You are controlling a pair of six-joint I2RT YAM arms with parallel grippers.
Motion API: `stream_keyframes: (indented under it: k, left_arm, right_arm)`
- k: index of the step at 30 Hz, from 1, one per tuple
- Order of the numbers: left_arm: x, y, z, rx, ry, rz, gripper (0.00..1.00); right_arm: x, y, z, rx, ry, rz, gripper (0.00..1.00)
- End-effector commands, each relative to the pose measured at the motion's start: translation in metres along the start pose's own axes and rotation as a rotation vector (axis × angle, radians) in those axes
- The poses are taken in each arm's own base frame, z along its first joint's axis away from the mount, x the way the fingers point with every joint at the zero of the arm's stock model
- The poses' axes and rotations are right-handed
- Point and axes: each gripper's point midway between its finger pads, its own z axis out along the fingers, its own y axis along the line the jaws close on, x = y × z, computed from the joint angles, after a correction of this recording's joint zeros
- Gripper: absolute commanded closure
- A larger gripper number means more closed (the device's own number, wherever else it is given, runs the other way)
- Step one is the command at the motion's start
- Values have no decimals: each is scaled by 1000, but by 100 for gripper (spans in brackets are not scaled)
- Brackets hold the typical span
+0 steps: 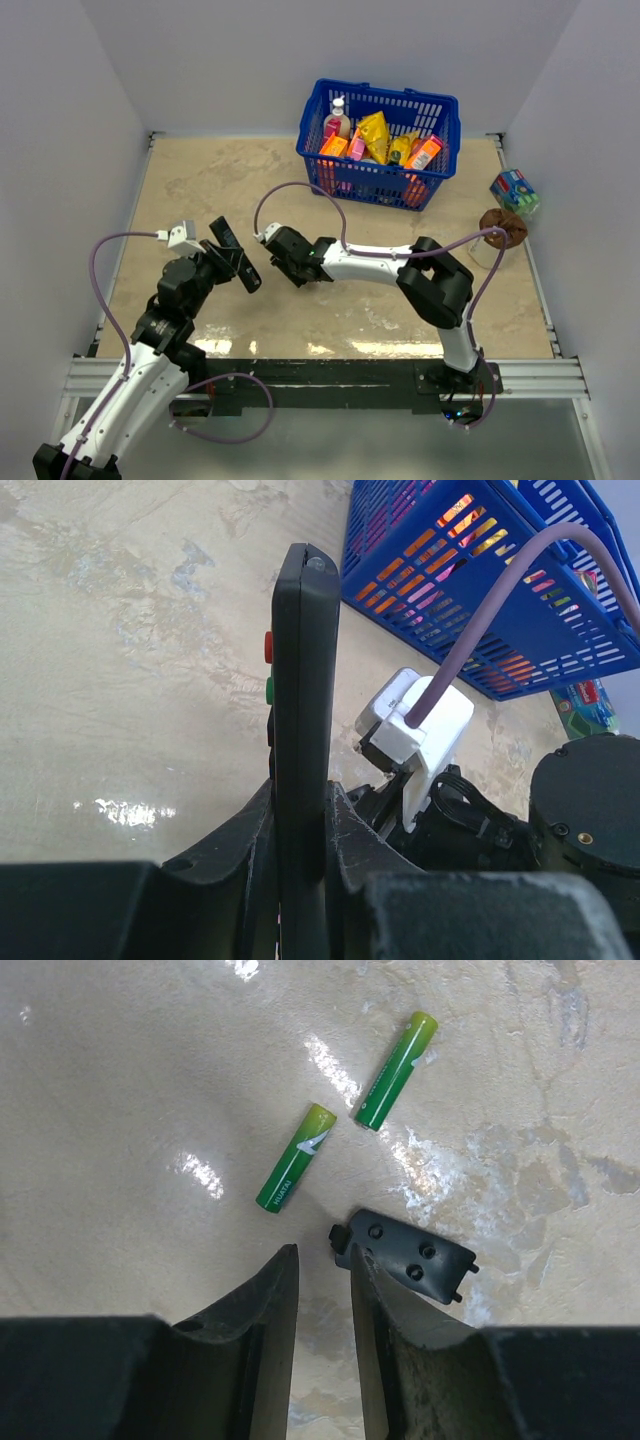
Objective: Load the batteries into the remote control
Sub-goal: Pick up the battery cover at the center of the board.
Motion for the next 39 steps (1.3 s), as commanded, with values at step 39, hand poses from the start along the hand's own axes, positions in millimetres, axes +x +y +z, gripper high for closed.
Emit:
stream_keyframes:
  k: [39]
  left_arm:
    - [-37,-110,-12,551,-106,265,100]
  right_arm:
    - [-70,0,-205,-708,-399,280,100]
